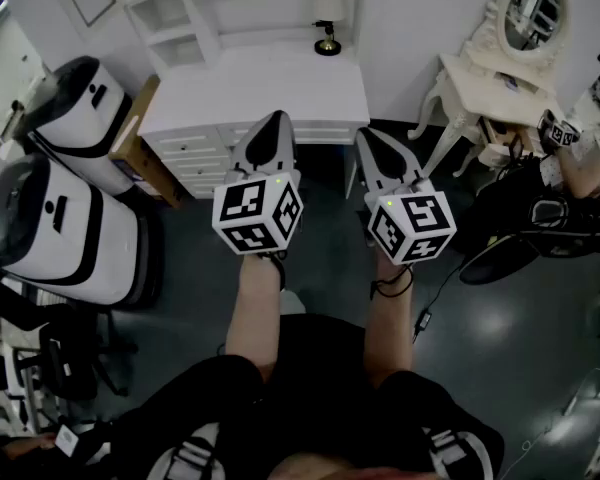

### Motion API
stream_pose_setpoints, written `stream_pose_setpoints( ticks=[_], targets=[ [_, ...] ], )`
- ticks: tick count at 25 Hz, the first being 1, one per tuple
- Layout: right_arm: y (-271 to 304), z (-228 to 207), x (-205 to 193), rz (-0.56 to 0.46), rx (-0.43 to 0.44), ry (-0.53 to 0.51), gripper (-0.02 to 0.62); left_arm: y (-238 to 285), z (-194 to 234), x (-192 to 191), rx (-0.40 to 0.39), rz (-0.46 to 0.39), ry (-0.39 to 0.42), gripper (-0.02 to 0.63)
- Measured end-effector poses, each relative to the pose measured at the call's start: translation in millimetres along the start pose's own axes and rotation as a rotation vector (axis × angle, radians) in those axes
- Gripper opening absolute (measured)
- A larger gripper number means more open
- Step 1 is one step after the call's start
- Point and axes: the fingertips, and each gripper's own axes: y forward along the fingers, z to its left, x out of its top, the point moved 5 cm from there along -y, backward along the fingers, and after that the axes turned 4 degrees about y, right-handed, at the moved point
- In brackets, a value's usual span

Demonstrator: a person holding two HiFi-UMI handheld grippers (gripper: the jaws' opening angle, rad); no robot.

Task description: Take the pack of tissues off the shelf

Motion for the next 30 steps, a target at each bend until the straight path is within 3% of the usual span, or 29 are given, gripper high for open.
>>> stream_pose_setpoints(
  ticks=[14,23,30],
  targets=[
    [10,-5,-28,0.032,-0.012,0.043,0.018,6,1,-23,-0.008,0.064,0.003,0.009],
    [-9,-58,-44,0.062,-0.164,0.077,0.018,42,-28,-54,-0.118,0.107,-0.040,0.009],
    [22,-77,-45,0.084,-0.180,0.076,0.018,79,-13,-56,-0.131,0.114,-0.047,0.009]
  ],
)
